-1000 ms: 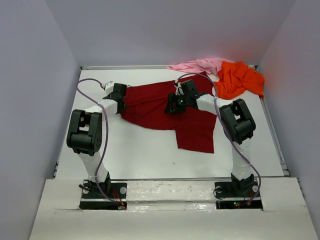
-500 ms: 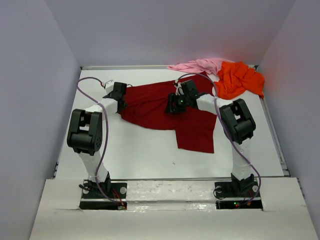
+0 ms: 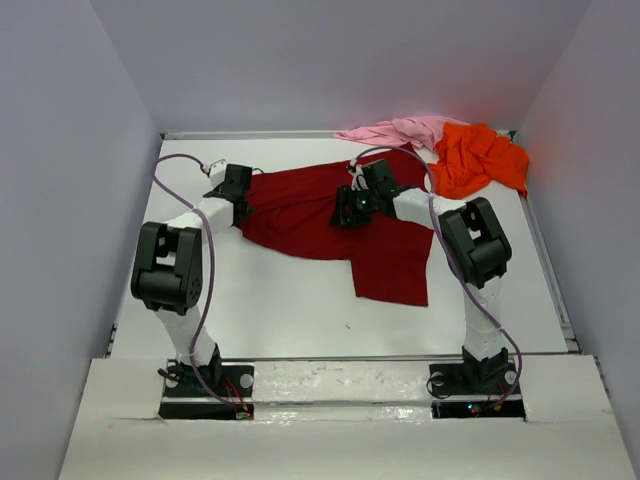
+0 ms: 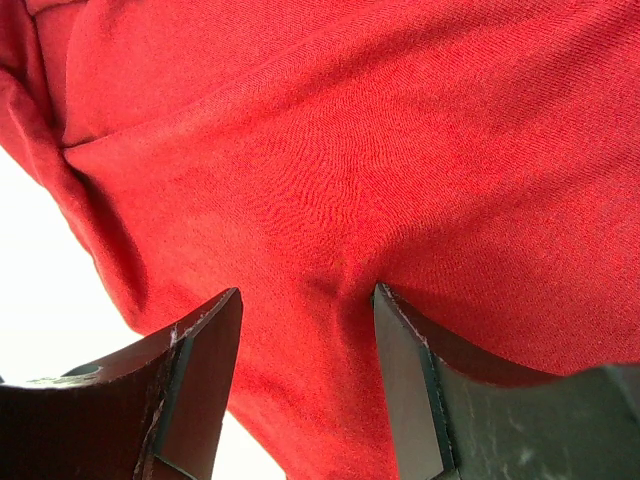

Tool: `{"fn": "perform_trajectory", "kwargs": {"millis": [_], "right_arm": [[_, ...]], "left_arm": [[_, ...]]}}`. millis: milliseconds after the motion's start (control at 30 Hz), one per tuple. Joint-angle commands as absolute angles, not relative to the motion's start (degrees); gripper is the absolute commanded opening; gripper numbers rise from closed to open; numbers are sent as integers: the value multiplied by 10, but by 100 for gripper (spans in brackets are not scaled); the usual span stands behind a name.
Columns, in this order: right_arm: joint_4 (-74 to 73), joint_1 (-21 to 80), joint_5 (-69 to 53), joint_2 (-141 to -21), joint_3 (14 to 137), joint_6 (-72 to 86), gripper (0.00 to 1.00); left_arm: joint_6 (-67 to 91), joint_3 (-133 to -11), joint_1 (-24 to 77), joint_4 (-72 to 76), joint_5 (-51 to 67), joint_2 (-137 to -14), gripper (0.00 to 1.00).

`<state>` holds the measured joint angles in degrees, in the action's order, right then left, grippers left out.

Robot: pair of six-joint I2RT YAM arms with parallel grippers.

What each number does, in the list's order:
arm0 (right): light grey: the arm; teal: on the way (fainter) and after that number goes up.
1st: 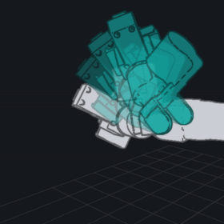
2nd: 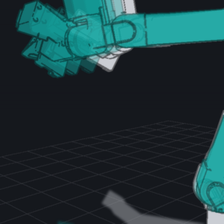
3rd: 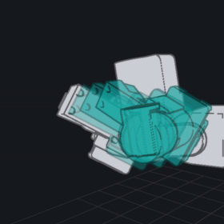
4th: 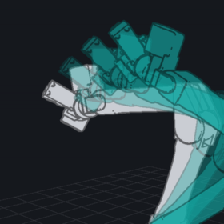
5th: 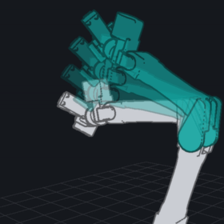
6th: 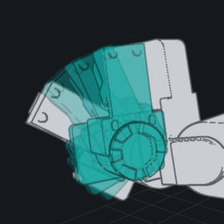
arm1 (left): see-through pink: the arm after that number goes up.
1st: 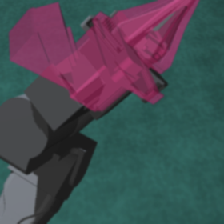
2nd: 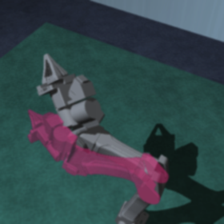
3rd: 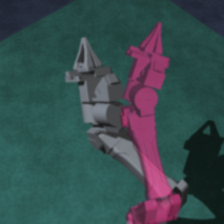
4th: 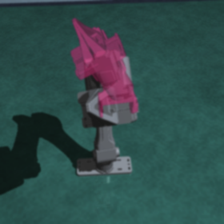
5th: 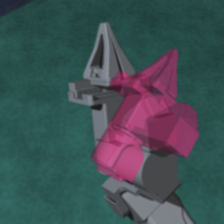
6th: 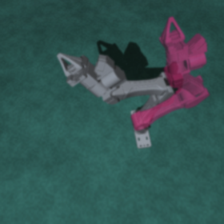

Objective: Fold and stack the t-shirts
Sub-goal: Pick up the 1/3-folded T-shirt from the center of the board.

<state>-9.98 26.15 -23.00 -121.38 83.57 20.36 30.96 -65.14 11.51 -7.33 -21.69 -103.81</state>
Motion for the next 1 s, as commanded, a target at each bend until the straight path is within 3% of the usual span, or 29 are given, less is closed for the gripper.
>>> {"fn": "perform_trajectory", "kwargs": {"millis": [0, 267, 533, 667, 967], "right_arm": [[-117, 257, -221, -1227, 826, 196, 61], [-128, 257, -143, -1161, 792, 207, 61], [-133, 257, 20, -930, 594, 274, 61], [-161, 257, 26, -807, 502, 328, 61], [-293, 257, 100, -621, 412, 404, 57]], "left_arm": [[294, -654, 114, -65, -194, -929, 0], [251, -631, 113, -93, -157, -819, 0], [230, -608, 113, -97, -104, -765, 0], [233, -590, 113, -81, -75, -751, 0], [242, -591, 93, -66, -29, -741, 0]]}}
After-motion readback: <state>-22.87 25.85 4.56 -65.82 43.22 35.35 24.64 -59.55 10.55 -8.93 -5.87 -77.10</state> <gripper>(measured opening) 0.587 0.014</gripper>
